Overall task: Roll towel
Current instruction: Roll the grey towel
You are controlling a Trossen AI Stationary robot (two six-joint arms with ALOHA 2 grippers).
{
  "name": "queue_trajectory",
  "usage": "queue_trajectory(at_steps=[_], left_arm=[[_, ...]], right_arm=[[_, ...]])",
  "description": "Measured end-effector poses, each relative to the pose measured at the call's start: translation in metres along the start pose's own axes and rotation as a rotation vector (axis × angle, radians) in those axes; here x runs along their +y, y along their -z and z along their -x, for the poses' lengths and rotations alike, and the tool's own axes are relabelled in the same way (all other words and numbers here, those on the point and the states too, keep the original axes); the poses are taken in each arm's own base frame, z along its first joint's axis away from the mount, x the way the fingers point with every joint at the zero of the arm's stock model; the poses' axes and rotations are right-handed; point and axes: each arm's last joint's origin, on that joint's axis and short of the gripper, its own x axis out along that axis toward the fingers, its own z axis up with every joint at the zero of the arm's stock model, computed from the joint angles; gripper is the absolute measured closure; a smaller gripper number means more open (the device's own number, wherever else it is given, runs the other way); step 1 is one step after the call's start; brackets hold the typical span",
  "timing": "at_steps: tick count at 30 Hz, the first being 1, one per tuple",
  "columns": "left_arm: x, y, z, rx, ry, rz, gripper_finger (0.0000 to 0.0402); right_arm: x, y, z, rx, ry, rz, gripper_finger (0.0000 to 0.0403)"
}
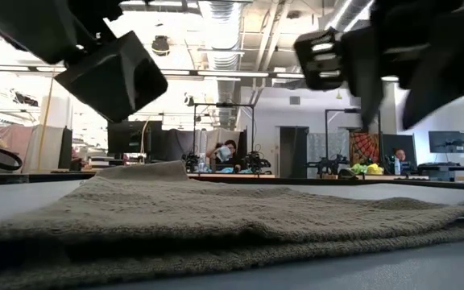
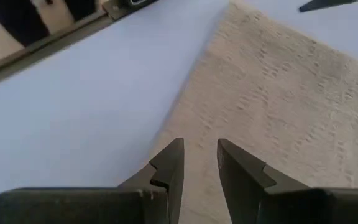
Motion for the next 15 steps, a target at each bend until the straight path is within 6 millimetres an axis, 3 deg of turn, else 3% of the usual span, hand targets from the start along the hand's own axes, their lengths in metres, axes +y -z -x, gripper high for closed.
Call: queue_trajectory(at_steps=[3,10,15], left_arm=[[-0.004,-0.003,-0.006,0.013,0.048,-0.018,0.0226],[-0.024,0.012,-0.007,0.05,0.08,-0.19,0.0226],[-0.039,0.03,-0.009,0.06,-0.061,-0.365,0.0226]], right_arm=[[0.012,-0.006,-0.001,0.03,0.037,-0.071,0.0281],[0.041,-0.03,0.006,0.116,0.074,-0.298,0.0281],[0.055,-0.045,0.011,0.118,0.067,-0.416,0.0281]])
